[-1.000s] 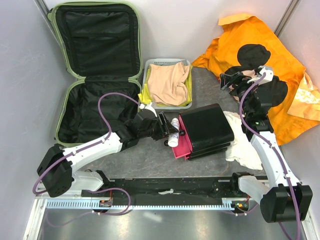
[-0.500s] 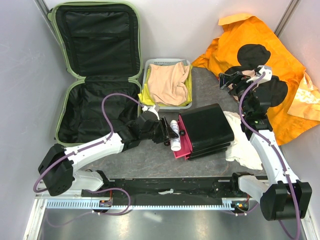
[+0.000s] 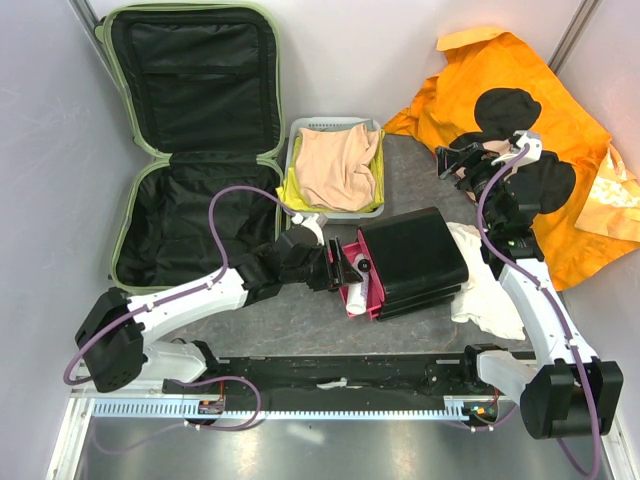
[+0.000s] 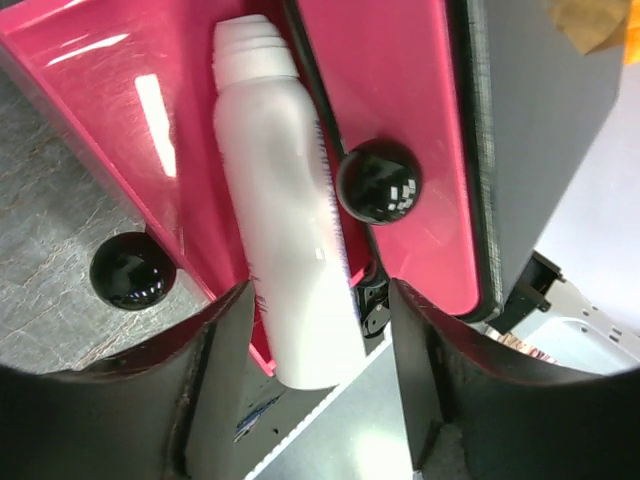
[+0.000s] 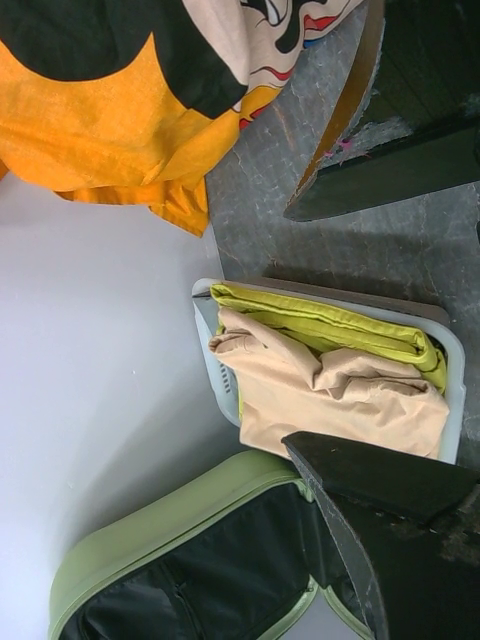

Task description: Open, take out, and arrange the luggage

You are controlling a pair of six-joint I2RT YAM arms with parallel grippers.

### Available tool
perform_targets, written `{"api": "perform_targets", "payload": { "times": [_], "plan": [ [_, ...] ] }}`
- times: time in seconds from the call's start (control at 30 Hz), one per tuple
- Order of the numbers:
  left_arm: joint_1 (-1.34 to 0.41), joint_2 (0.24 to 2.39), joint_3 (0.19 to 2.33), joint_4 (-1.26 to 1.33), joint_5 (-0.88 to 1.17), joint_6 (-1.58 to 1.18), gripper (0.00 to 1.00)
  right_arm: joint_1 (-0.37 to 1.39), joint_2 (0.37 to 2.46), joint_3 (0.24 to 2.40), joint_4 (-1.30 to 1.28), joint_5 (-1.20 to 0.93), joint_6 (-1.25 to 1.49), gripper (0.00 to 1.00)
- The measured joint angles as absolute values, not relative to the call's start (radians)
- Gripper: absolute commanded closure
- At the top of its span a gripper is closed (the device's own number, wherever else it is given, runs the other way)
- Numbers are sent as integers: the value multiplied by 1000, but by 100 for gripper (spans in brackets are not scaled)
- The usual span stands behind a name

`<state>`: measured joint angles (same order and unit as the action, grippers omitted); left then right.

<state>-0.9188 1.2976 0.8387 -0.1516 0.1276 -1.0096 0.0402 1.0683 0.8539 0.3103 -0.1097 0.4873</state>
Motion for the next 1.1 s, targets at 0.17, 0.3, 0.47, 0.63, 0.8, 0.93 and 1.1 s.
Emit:
{"api": "perform_targets", "payload": {
  "times": [0.17, 0.3, 0.47, 0.63, 0.8, 0.93, 1.1],
  "plan": [
    [-919, 1260, 839, -160, 88, -977, 36, 40, 1071, 851, 318, -116, 493, 5],
    [-920, 1233, 839, -175, 77, -941, 48, 40, 1071, 851, 321, -117, 494, 6],
    [-929, 1213, 839, -178, 97, -888, 53, 40, 1076, 851, 329, -118, 499, 6],
    [-981, 1205, 829, -173, 127, -880, 54, 40, 1081, 847, 329, -124, 503, 6],
    [-1019, 1116, 761, -177, 133, -880, 57, 40, 1081, 845, 333, -124, 507, 6],
    [-1044, 1054, 715, -159, 143, -880, 58, 40, 1083, 843, 343, -127, 516, 6],
    [-1082, 1105, 706, -96, 189, -872, 60, 40, 1096, 840, 358, -136, 532, 7]
  ]
}}
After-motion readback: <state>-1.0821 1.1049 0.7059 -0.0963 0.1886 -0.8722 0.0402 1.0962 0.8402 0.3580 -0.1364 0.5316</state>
